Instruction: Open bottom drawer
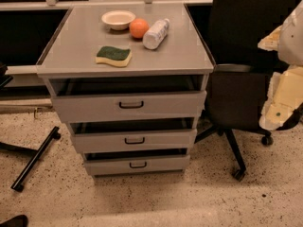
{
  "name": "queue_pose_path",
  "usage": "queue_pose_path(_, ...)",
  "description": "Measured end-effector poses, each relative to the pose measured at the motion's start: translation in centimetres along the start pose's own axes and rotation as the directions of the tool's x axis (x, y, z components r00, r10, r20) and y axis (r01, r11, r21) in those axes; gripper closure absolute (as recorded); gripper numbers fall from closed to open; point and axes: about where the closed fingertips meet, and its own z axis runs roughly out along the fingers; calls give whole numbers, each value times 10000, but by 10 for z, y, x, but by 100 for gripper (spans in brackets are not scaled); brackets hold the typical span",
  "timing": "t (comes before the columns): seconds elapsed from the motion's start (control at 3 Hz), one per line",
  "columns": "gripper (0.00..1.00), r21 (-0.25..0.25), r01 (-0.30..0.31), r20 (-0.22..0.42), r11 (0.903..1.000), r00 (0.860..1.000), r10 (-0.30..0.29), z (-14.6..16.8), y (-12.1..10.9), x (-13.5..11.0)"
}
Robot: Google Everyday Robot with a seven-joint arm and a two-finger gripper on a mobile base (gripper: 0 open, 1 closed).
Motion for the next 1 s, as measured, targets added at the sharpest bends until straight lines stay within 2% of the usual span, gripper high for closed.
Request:
queue_pose_path(0.33, 0, 0, 0, 0, 10000, 10000, 0, 0, 0, 0)
queue_pose_path(0.67, 0, 9, -130, 70, 9999, 9999, 130, 14, 4, 5)
queue_pose_path(1.0, 0, -418, -693, 417, 9967, 9966, 711, 63, 18, 29)
